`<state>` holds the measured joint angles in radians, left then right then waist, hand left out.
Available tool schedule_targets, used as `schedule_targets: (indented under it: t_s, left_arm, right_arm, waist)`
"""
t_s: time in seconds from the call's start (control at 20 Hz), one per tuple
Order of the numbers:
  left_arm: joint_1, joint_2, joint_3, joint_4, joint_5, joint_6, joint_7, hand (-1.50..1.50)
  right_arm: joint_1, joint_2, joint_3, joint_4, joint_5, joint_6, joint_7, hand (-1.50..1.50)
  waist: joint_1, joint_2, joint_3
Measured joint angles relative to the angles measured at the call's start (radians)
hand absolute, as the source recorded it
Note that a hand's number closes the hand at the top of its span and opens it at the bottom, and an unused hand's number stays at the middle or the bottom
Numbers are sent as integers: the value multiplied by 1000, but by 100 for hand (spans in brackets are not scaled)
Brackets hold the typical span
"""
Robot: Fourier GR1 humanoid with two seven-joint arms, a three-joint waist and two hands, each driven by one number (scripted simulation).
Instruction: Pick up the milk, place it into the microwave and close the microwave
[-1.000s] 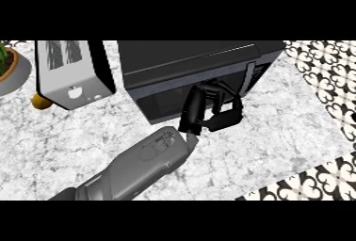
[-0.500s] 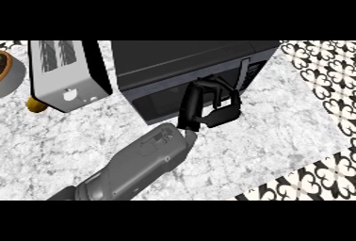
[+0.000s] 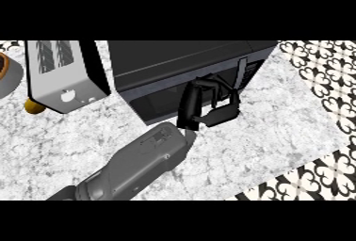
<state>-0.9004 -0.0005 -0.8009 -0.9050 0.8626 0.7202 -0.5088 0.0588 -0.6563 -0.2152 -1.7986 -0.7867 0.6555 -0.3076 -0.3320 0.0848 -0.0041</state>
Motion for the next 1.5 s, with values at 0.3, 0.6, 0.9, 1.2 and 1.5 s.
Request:
schedule_targets:
  t_s: [0.3,0.6,0.9,1.2,1.5]
  left_arm:
    - [1,0,-2,8,28,0,-48,150]
    - [-1,0,-7,17,52,-2,-88,150]
    - [-7,0,-15,26,77,-14,-121,150]
    - [-11,0,-24,37,100,-21,-150,150]
    - [-19,0,-36,46,124,-31,-167,150]
  right_arm:
    - [-10,-21,-9,2,-35,0,17,-150]
    - [-17,-43,-20,7,-65,1,32,-150]
    - [-28,-62,-28,9,-92,-2,47,-150]
    - [-41,-85,-33,8,-125,10,60,-150]
    - [-49,-109,-21,0,-166,44,74,-150]
  waist:
    - [-6,2,1]
    - [-10,2,2]
    - [-12,4,3]
    - [-13,3,4]
    - [-9,4,4]
